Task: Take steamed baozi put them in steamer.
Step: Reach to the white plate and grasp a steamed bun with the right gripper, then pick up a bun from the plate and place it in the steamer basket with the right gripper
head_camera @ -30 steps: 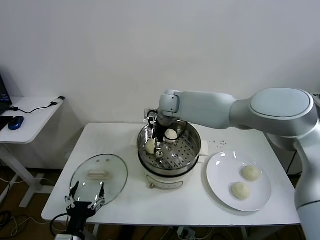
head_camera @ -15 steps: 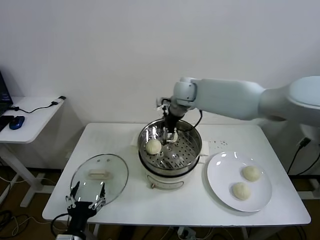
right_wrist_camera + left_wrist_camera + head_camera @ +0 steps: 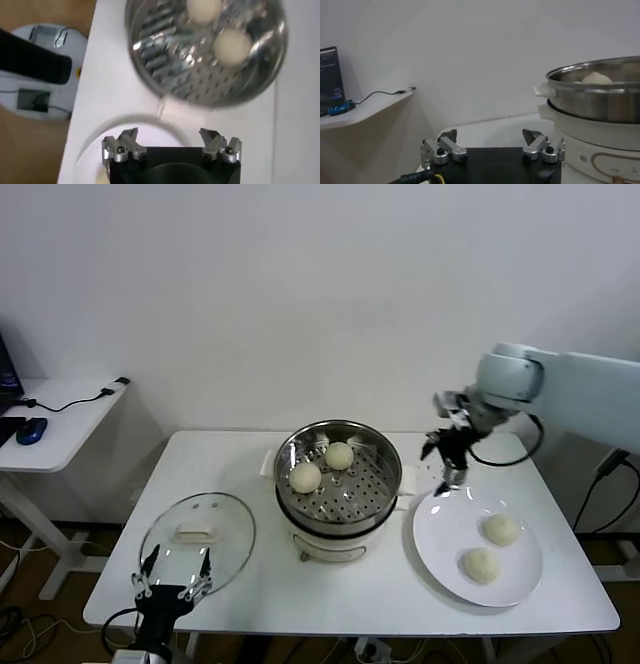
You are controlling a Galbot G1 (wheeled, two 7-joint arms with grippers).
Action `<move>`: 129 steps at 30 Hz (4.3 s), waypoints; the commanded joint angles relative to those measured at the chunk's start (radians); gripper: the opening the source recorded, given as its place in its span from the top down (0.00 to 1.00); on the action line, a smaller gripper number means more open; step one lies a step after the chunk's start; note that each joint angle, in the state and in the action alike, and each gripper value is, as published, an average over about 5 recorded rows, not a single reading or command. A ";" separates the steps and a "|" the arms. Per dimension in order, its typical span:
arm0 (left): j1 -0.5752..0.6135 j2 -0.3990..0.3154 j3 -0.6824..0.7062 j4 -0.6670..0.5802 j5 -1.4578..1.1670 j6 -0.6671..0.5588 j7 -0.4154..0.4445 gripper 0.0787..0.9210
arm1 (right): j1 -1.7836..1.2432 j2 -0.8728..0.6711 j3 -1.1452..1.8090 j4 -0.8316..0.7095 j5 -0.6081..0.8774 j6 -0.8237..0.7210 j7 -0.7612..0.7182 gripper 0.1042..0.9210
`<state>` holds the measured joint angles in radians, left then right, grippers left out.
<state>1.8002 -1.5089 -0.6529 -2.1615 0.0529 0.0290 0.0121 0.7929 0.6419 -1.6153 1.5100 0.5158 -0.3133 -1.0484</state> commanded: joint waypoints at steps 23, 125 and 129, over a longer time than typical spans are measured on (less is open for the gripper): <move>0.023 -0.013 -0.021 0.012 0.012 0.004 0.005 0.12 | -0.720 -0.174 0.487 -0.109 -0.419 0.030 0.030 0.12; 0.056 0.019 -0.055 0.041 -0.008 -0.010 0.010 0.12 | -0.281 0.571 0.345 -0.111 -0.752 0.867 -0.195 0.13; 0.047 0.022 -0.050 0.042 -0.004 -0.006 0.011 0.12 | -0.204 0.524 0.351 -0.122 -0.685 0.867 -0.206 0.12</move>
<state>1.8519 -1.4892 -0.7047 -2.1192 0.0465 0.0208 0.0225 0.5046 1.2185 -1.2860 1.3914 -0.2274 0.5509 -1.2466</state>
